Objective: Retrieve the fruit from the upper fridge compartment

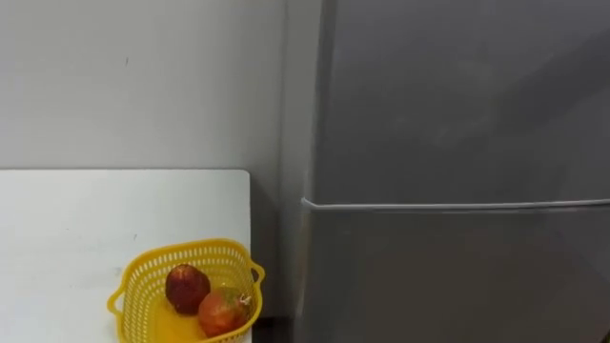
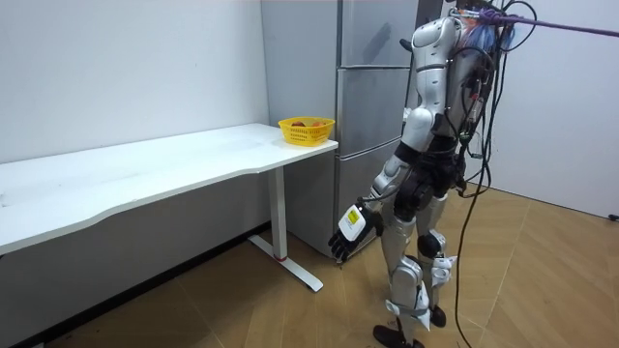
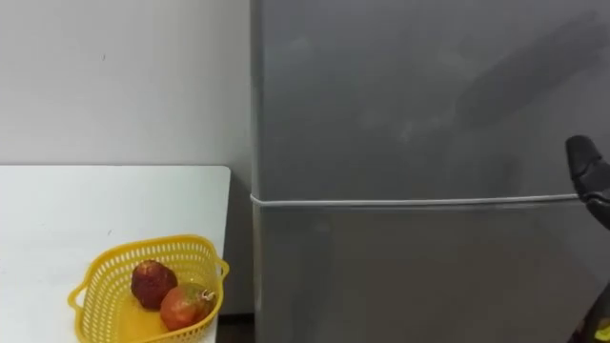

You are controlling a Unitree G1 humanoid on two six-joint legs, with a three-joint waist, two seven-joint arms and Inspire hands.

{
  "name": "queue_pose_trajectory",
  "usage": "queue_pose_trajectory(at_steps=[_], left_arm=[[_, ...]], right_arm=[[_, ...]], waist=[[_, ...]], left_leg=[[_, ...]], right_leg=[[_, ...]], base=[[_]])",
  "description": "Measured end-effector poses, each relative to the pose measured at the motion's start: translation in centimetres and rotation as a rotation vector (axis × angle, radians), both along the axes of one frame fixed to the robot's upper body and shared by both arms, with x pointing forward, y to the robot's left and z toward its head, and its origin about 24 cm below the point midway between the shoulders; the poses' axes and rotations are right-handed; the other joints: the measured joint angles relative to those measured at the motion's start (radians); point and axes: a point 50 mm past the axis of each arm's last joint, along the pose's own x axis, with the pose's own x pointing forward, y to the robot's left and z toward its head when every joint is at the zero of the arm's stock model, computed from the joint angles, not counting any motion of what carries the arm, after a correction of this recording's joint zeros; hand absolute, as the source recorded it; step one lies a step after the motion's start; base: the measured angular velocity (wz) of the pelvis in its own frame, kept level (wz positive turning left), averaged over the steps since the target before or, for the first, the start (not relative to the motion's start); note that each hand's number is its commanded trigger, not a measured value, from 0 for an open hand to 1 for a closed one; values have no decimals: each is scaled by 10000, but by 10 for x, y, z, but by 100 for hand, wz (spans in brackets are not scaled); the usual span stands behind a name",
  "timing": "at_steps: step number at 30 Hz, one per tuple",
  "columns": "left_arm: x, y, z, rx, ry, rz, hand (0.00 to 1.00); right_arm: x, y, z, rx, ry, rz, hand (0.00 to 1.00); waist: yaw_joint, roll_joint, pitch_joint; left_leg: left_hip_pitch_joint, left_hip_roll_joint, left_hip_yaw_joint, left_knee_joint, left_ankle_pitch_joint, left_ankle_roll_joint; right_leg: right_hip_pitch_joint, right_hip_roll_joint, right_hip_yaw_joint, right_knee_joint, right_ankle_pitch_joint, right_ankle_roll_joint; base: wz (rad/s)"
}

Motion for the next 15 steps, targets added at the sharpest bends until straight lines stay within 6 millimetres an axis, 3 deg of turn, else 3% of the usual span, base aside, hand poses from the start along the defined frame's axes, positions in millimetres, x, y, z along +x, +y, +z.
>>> queue_pose_trajectory(at_steps=[9,15], left_arm=[[-16,2,0,38,324,83,0],[-25,0,-1,-26,535,210,0]], right_arm=[[-1,1,1,-55,-149,79,0],[-9,4,9,-574,-497,107,0]], waist=[[97,0,-59],[140,227,-144]], left_leg=[[28,5,-12,22,-2,-2],[25,4,-24,17,-2,-3]], right_leg=[[147,11,-54,-154,20,10],[173,9,-73,-150,20,11]], base=[[2],[2]])
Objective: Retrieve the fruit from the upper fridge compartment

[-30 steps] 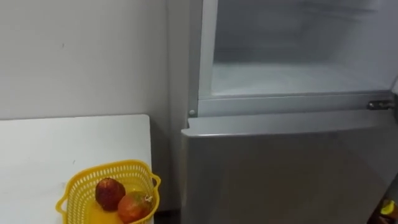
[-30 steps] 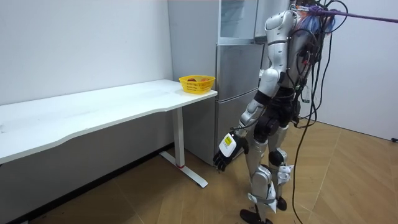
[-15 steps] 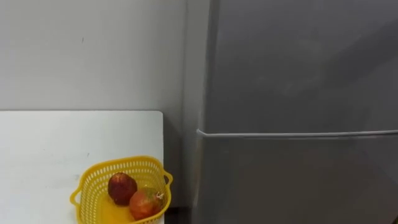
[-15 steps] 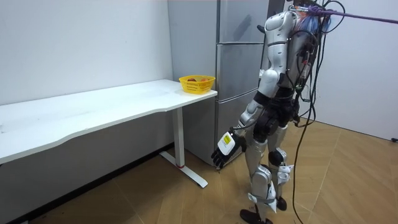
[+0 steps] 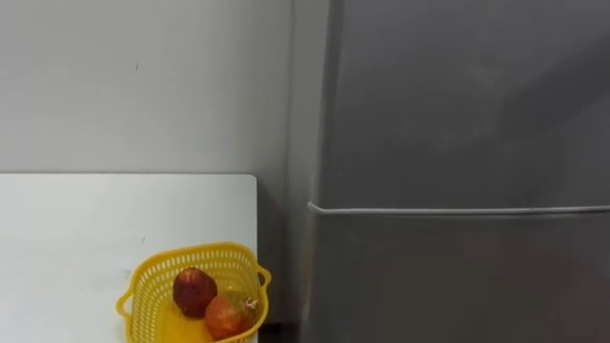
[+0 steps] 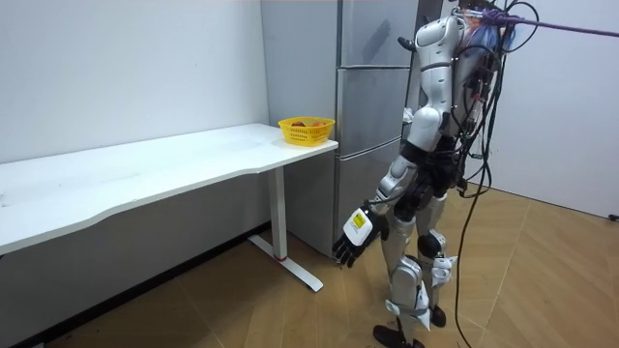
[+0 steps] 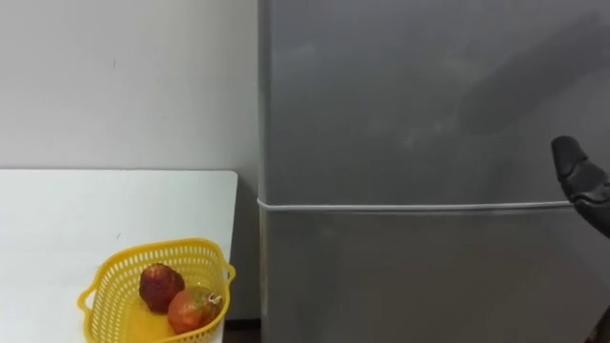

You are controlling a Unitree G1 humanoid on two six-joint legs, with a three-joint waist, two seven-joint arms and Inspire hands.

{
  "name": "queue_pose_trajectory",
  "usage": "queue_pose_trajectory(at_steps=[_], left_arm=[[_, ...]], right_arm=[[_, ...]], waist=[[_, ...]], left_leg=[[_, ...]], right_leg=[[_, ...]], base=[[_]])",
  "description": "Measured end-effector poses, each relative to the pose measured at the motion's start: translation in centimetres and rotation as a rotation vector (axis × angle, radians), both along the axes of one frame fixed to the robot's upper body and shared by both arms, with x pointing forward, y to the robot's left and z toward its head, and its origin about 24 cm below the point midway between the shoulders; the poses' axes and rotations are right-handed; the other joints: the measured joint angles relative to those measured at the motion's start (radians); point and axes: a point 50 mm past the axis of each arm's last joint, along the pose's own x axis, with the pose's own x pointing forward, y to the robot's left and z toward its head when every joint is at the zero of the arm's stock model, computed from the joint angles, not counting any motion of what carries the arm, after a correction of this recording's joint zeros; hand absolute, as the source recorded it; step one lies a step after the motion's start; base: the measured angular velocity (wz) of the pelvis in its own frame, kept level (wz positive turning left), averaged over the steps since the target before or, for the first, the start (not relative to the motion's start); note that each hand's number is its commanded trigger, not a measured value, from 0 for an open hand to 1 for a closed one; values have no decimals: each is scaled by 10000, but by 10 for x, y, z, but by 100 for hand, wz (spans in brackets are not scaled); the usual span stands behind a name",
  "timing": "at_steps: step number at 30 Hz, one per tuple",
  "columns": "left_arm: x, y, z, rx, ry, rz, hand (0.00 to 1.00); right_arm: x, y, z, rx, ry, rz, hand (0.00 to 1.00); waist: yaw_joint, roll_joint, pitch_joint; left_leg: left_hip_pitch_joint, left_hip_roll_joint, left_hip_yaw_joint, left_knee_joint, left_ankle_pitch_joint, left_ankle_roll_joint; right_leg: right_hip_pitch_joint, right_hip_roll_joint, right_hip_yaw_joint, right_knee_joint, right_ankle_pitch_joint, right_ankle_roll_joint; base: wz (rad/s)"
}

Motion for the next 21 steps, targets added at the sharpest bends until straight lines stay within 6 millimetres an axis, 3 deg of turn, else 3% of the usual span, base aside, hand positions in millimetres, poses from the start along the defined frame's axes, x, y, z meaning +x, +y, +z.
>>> queue_pose_trajectory(at_steps=[7,11,16,21], left_arm=[[-6,1,-1,-121,181,103,0],[-8,3,0,-95,217,320,0],[-6,3,0,12,160,288,0],[-1,-2,-1,-36,-24,202,0]], right_arm=[[-18,-9,0,-128,-238,-583,0],[-29,-15,-13,306,-205,-1194,0],[-33,-14,-21,642,-289,-1474,0],[-42,-17,-45,1264,352,-1960,0]], waist=[[-38,-9,50],[-89,-31,64],[-209,90,52],[-243,120,73]], left_leg=[[1,-17,-112,-22,0,1],[-4,-20,-159,-46,-1,-1],[-1,-31,-146,-83,0,-1],[14,-40,-135,-60,-1,0]], right_leg=[[66,3,-89,-174,-8,20],[103,9,-139,-181,-6,21],[28,2,-144,-170,-5,23],[113,-15,-151,-182,-7,25]], base=[[4],[4],[0],[0]])
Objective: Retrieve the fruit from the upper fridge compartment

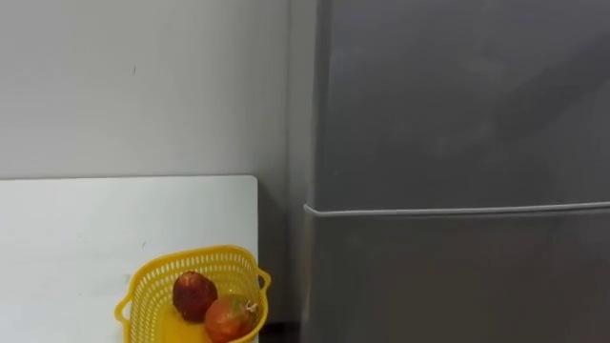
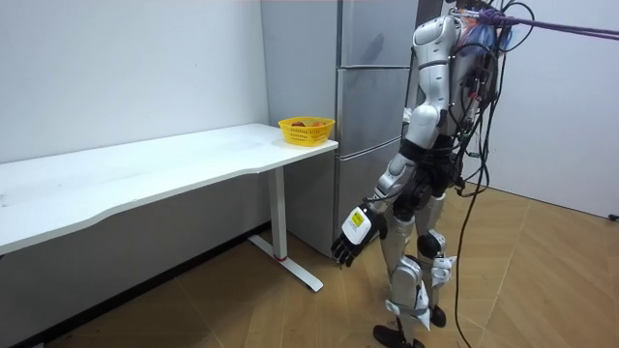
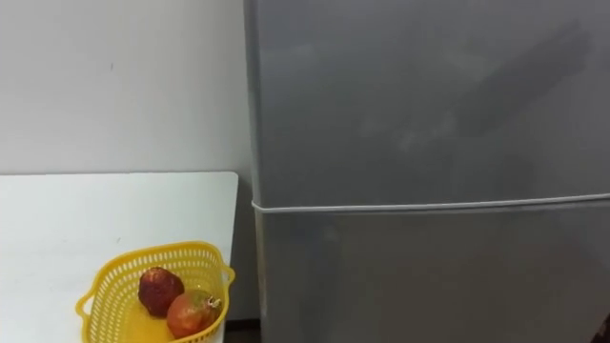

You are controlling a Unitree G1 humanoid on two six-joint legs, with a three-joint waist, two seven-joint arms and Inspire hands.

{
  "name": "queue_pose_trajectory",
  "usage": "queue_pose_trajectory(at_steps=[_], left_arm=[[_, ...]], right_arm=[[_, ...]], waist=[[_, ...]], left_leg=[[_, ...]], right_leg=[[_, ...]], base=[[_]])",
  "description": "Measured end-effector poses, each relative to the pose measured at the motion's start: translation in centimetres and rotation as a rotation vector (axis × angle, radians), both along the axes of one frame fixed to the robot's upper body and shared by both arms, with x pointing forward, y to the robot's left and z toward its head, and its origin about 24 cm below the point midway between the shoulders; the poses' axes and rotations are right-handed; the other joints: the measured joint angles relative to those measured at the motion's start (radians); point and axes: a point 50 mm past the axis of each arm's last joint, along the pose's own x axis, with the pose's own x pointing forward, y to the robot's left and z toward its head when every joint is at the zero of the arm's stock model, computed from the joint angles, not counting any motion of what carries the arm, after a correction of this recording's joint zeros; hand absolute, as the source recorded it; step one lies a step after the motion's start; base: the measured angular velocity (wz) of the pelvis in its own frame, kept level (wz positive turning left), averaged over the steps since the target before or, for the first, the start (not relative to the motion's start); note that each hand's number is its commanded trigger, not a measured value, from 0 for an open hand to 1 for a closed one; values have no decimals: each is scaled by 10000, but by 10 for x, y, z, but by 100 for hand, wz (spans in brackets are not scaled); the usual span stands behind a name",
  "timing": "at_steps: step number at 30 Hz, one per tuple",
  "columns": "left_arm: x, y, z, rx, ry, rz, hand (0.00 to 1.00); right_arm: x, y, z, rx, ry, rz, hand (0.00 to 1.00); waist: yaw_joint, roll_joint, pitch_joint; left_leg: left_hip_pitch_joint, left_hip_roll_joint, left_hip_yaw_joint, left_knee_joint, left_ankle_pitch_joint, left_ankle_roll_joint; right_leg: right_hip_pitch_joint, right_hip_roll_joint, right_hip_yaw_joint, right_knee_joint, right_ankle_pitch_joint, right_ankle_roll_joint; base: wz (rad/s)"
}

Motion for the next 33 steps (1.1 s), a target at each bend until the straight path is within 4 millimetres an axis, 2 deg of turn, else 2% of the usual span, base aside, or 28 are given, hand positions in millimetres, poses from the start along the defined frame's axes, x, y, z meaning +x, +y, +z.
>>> queue_pose_trajectory(at_steps=[2,7,9,11,12,14,17,22,23,24,26,33], left_arm=[[2,-3,-1,-53,-44,-9,0],[1,-3,-1,-31,40,34,0],[-1,-3,-1,-23,150,60,0],[-4,-3,-1,0,274,90,0],[-5,-3,-1,8,292,99,0],[-2,-5,-2,-5,198,92,0],[-1,-5,-2,45,161,121,0],[1,-6,-2,74,45,193,0],[2,-6,-1,45,-26,313,0],[3,-6,-1,37,-56,343,0],[8,-8,-2,-5,-134,188,0],[11,-14,-4,-194,-86,30,0]], right_arm=[[-3,-3,-16,387,599,-292,0],[-7,-3,-41,1159,1365,-664,0],[-12,-1,-54,1366,1977,-635,0],[-13,5,-77,1933,2868,-475,0],[-14,7,-85,2142,3183,-461,0],[-18,18,-116,2978,4564,-265,0],[-24,30,-144,3717,5800,-11,0],[-35,42,-172,4273,7314,469,0],[-40,44,-181,4418,7771,512,0],[-42,45,-186,4515,8058,532,0],[-56,51,-210,4968,9485,672,0],[-92,60,-255,6604,12759,991,0]], waist=[[3,28,27],[9,161,39],[31,236,-15],[24,294,-45],[28,292,-44],[60,299,-37],[82,320,-32],[78,354,-30],[42,376,-10],[31,370,-18],[64,375,-39],[236,404,-42]], left_leg=[[18,-10,-2,0,0,0],[-10,-7,-6,-29,-1,2],[-2,-8,-13,-32,-1,2],[95,-7,-9,-29,-1,1],[140,-4,2,-30,-1,1],[171,-1,16,-44,-1,1],[175,-3,54,-58,-2,2],[171,-1,129,-101,-6,7],[176,-1,127,-104,-6,7],[179,-1,124,-104,-7,7],[204,-3,124,-118,-9,6],[333,-21,180,-223,-9,6]], right_leg=[[-9,-12,12,-4,-11,14],[-103,-5,6,-3,-15,15],[-57,0,-4,-2,-9,15],[63,5,1,-7,-9,14],[88,6,8,-6,-10,12],[130,12,78,-38,-15,12],[123,23,151,-108,-18,22],[96,27,184,-126,5,29],[147,26,159,-161,8,32],[169,26,138,-158,9,33],[203,12,78,-163,14,39],[223,18,205,-177,5,48]], base=[[0],[0],[0],[0],[0],[0],[-3],[-4],[7],[11],[7],[-6]])
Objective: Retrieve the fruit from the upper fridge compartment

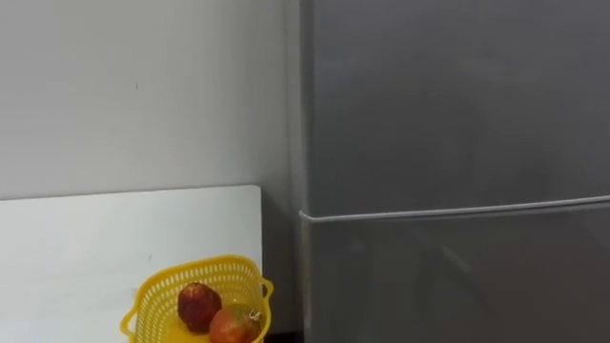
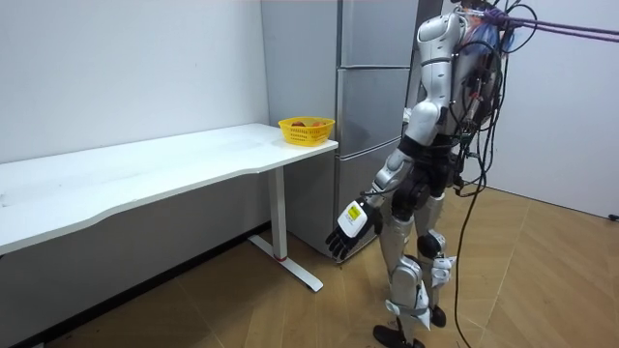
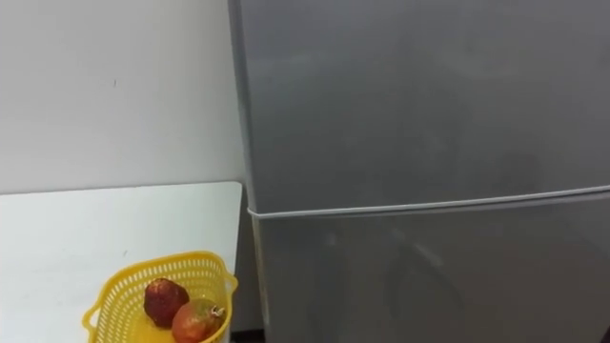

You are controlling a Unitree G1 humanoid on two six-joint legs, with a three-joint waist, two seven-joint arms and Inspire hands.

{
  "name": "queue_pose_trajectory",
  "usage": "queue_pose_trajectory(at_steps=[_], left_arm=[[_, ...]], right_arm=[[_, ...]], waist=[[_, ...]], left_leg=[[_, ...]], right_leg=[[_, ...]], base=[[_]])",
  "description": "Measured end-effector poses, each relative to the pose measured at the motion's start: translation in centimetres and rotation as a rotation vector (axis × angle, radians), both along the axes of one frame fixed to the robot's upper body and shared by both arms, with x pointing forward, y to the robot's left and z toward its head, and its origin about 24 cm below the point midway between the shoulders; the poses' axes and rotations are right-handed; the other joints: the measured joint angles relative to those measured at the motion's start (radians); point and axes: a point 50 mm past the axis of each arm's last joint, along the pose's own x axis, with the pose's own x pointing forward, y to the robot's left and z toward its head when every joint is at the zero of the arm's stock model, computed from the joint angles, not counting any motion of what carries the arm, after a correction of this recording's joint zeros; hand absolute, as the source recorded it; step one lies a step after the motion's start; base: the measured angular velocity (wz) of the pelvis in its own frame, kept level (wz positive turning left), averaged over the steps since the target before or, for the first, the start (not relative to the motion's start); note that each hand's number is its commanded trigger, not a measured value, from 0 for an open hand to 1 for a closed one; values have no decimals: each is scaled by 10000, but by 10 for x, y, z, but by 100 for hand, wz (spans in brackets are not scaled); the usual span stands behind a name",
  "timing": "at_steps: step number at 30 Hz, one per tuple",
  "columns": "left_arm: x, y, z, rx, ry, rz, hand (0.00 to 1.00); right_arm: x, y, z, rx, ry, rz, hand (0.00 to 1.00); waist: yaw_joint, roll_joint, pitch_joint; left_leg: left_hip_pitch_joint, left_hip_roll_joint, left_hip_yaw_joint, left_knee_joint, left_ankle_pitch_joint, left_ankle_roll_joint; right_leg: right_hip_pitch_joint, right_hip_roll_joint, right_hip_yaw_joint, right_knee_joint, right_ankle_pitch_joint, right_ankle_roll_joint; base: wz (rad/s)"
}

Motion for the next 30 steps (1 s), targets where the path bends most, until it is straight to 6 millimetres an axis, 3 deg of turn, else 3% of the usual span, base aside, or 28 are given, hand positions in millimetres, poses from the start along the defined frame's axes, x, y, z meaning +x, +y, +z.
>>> queue_pose_trajectory(at_steps=[4,11,17,30], left_arm=[[-7,-1,-1,14,388,-128,0],[-22,-1,-4,-31,1446,-232,0],[-23,-6,-6,-393,1972,-228,0],[-29,-9,-9,-624,2687,-50,0]], right_arm=[[-17,5,-16,1235,1405,-51,0],[-47,17,-36,2599,4322,620,0],[-60,24,-42,3344,6121,1423,0],[-58,19,-41,3673,7066,1475,0]], waist=[[71,-137,-14],[142,-352,37],[348,-174,39],[293,-61,42]], left_leg=[[-19,0,-7,2,0,0],[-1,-29,-232,95,0,0],[4,-11,-322,180,-70,3],[-1,-17,-482,256,-114,-14]], right_leg=[[13,-1,-21,-106,-4,4],[258,-51,-282,-171,-1,13],[290,-50,-293,-140,-45,21],[439,-30,-490,-142,-64,20]], base=[[2],[11],[3],[3]])
